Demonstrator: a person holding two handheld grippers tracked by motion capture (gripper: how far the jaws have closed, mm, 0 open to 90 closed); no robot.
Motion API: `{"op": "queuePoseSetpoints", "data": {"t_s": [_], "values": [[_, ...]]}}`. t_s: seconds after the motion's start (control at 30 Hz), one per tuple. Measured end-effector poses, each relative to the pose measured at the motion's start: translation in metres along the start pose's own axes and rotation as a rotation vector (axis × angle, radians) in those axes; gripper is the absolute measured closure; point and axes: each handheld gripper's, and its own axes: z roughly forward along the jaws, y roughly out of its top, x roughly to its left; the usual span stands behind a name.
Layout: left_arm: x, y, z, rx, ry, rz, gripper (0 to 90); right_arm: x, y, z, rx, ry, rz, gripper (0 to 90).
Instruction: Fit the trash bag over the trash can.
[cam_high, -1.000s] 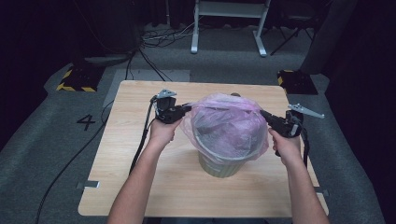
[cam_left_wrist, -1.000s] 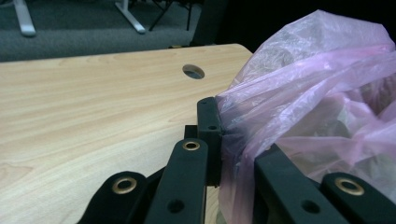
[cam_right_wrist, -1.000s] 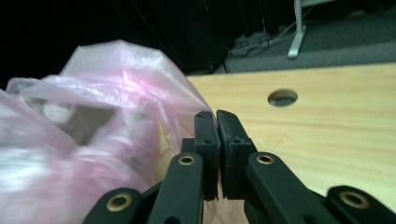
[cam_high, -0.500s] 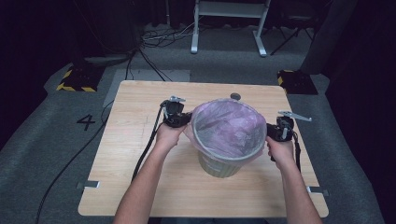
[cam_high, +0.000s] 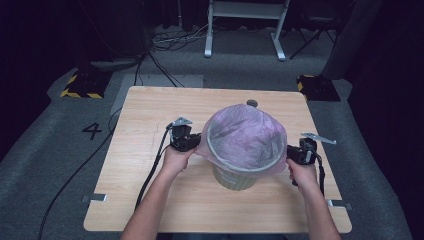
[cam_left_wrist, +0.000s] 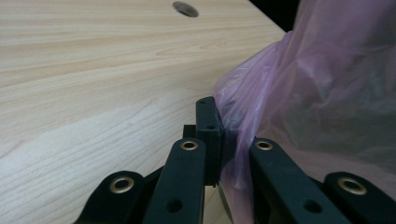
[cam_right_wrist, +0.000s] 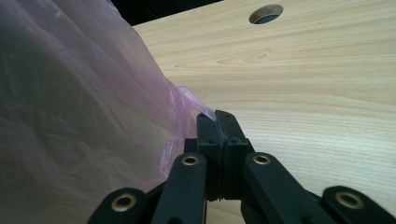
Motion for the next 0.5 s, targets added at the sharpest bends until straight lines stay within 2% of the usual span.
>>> {"op": "queuePoseSetpoints", "data": {"t_s": [0.1, 0.23, 0.3, 0.37, 0.43, 0.47, 0.5], "values": [[-0.001, -0.002, 0.002, 0.011, -0.001, 0.019, 89.2, -0.002, -0.003, 0.002, 0.012, -0.003, 0.010, 89.9], [0.003, -0.006, 0.007, 0.033, 0.021, -0.008, 89.0, -0.004, -0.009, 0.006, 0.035, -0.007, 0.006, 89.9], [0.006, -0.009, 0.011, 0.057, 0.037, -0.030, 89.0, -0.006, -0.012, 0.008, 0.042, -0.007, 0.021, 89.9], [0.008, -0.013, 0.012, 0.056, 0.040, -0.047, 88.6, -0.007, -0.014, 0.009, 0.046, -0.008, 0.023, 89.8], [0.008, -0.014, 0.010, 0.036, 0.032, -0.057, 84.3, -0.006, -0.015, 0.008, 0.044, -0.010, 0.016, 89.6], [0.009, -0.013, 0.008, 0.031, 0.011, -0.059, 80.0, -0.006, -0.014, 0.007, 0.040, -0.007, 0.013, 88.2], [0.009, -0.012, 0.006, 0.026, 0.009, -0.056, 74.8, -0.006, -0.014, 0.006, 0.034, 0.001, 0.011, 85.8]]}}
